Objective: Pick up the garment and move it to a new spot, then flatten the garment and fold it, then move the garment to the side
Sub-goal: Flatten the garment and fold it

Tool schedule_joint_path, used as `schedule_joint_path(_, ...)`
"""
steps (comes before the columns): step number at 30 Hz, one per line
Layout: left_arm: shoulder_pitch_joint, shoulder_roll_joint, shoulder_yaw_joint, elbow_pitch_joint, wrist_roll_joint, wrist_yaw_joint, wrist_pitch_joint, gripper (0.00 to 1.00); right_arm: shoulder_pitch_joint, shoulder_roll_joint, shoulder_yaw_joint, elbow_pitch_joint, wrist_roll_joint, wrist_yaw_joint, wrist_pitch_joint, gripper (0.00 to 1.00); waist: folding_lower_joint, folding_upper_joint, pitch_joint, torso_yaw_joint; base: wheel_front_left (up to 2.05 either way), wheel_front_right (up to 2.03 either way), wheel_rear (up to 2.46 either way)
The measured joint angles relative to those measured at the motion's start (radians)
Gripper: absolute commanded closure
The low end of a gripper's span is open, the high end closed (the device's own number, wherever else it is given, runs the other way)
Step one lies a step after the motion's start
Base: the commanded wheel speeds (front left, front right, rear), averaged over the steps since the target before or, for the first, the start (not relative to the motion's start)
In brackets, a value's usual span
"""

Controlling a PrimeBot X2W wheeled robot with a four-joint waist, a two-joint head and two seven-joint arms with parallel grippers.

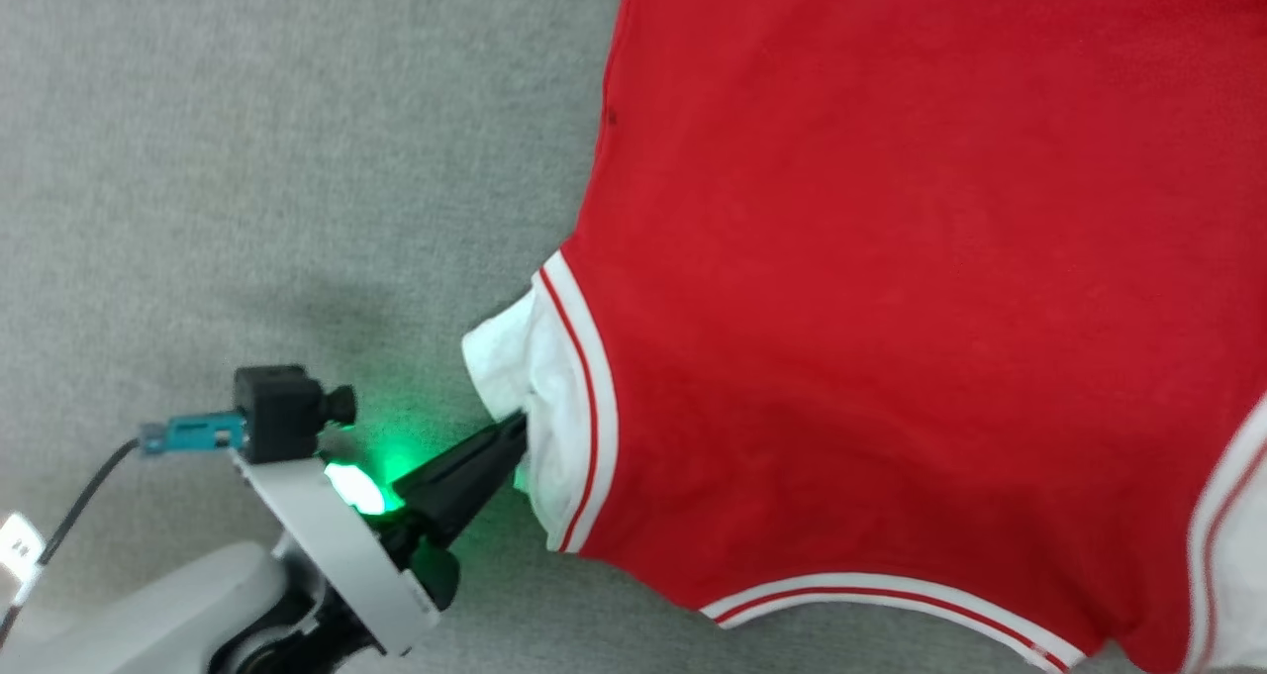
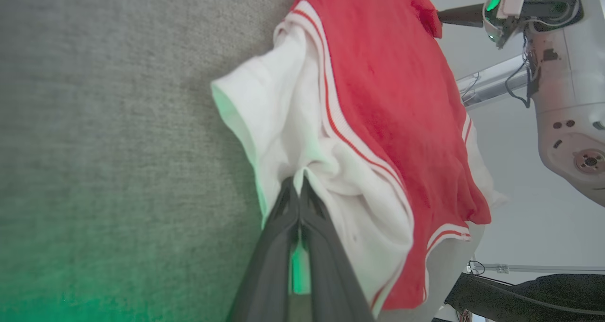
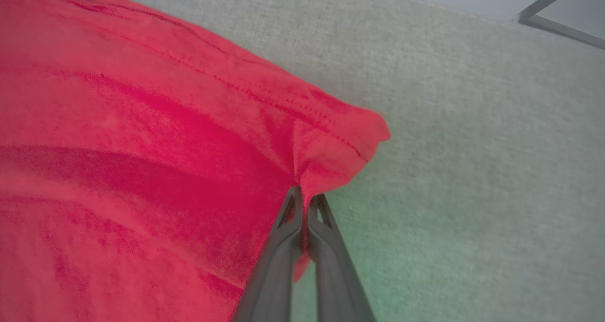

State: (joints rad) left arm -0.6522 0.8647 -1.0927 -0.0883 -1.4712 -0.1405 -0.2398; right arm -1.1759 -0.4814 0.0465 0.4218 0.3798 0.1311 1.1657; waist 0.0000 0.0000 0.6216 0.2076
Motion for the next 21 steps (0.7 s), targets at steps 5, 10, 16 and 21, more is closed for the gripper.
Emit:
schedule_joint_path(5, 0.041, 0.031, 0.019, 0.022, -0.015, 0.006, -0.012, 1.00, 0.237, -0.090, -0.012, -0.213, 0.126, 0.000, 0.022, 1.00, 0.0000, 0.0000, -0.058, -0.038, 0.00, 0.00, 0.00)
schedule_joint_path(10, 0.079, 0.048, 0.042, 0.043, -0.017, 0.010, -0.017, 1.00, 0.523, -0.102, -0.080, -0.428, 0.208, 0.000, 0.058, 1.00, 0.0000, 0.0000, -0.115, -0.077, 0.00, 0.00, 0.00)
schedule_joint_path(16, 0.112, 0.057, 0.069, 0.046, -0.021, 0.023, -0.020, 1.00, 0.849, -0.023, -0.169, -0.650, 0.234, 0.000, 0.101, 1.00, 0.0000, 0.0000, -0.171, -0.124, 0.00, 0.00, 0.00)
schedule_joint_path(21, 0.130, 0.062, 0.082, 0.037, -0.022, 0.024, -0.020, 1.00, 1.055, 0.043, -0.210, -0.785, 0.233, 0.000, 0.108, 1.00, 0.0000, 0.0000, -0.201, -0.157, 0.00, 0.00, 0.00)
